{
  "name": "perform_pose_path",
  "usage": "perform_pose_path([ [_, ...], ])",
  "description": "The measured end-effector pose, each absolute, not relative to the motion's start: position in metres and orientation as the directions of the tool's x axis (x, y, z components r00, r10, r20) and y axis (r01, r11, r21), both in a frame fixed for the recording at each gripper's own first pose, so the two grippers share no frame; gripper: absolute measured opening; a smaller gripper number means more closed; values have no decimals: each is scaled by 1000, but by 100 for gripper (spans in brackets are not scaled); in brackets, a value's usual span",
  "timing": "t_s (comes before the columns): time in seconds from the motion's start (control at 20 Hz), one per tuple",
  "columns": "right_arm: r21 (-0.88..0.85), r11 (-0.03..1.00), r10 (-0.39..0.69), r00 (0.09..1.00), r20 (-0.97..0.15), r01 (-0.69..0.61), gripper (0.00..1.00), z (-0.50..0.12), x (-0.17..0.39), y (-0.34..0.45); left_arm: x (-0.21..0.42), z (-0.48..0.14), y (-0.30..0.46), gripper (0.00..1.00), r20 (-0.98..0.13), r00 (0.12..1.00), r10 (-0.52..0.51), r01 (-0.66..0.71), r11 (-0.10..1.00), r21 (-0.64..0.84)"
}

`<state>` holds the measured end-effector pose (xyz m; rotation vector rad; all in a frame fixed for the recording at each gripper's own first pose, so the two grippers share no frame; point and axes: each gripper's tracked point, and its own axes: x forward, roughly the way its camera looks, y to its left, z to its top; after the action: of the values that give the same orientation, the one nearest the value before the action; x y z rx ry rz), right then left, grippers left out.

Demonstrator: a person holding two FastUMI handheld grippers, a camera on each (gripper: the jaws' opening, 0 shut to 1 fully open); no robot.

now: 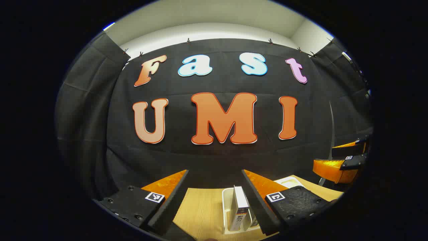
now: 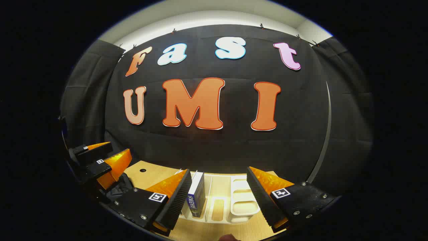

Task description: Open the schoolbag, grab two books from the bookshelf and put them into the schoolbag.

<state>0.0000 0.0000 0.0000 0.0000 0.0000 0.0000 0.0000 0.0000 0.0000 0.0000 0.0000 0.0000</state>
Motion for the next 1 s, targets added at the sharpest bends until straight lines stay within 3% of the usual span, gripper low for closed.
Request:
perform_pose_path([
  [1.0, -17, 999, 39, 999, -19, -40, 98, -9, 0, 5, -11, -10, 7, 95, -12, 999, 40, -38, 996, 82],
])
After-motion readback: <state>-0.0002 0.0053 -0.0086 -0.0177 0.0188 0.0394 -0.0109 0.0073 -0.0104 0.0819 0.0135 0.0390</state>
